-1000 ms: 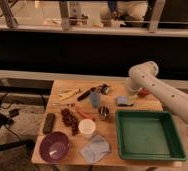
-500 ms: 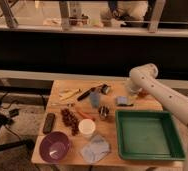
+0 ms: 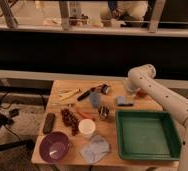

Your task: Place eraser in metal cup

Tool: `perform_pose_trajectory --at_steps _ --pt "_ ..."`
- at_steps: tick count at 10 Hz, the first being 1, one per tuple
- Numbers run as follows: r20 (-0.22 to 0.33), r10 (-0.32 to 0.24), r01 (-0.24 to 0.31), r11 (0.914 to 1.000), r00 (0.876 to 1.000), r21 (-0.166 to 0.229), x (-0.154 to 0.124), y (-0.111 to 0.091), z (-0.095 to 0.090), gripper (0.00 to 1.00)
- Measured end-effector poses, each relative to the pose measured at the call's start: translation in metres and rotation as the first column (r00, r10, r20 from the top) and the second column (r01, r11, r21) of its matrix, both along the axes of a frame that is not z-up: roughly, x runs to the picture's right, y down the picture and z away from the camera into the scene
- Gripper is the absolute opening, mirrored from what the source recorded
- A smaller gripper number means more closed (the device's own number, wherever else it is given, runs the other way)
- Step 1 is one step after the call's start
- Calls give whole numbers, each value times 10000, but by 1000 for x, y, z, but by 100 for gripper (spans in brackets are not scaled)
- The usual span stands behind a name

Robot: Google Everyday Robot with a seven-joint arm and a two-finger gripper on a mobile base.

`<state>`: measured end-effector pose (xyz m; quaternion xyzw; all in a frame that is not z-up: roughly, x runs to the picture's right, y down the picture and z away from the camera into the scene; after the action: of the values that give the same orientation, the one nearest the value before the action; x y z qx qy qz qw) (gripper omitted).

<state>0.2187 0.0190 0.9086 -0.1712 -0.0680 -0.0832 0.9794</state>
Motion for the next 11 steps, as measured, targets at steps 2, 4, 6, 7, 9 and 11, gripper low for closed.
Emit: perform_pose_trajectory --at_steps 2,4,6,7,9,11 --pt "-20 31 -32 9998 10000 -180 1 6 11 80" --pt "-4 115 -115 9991 9999 -418 0 12 20 80" --pt "-36 178 -180 9977 9998 -661 0 16 27 80" --pt "-106 236 -244 9960 9997 -854 2 18 30 80" --pt "-319 254 -305 9852 9992 -1687 -1 20 36 80" --pt "-389 323 -389 9823 9987 -1835 1 23 37 80"
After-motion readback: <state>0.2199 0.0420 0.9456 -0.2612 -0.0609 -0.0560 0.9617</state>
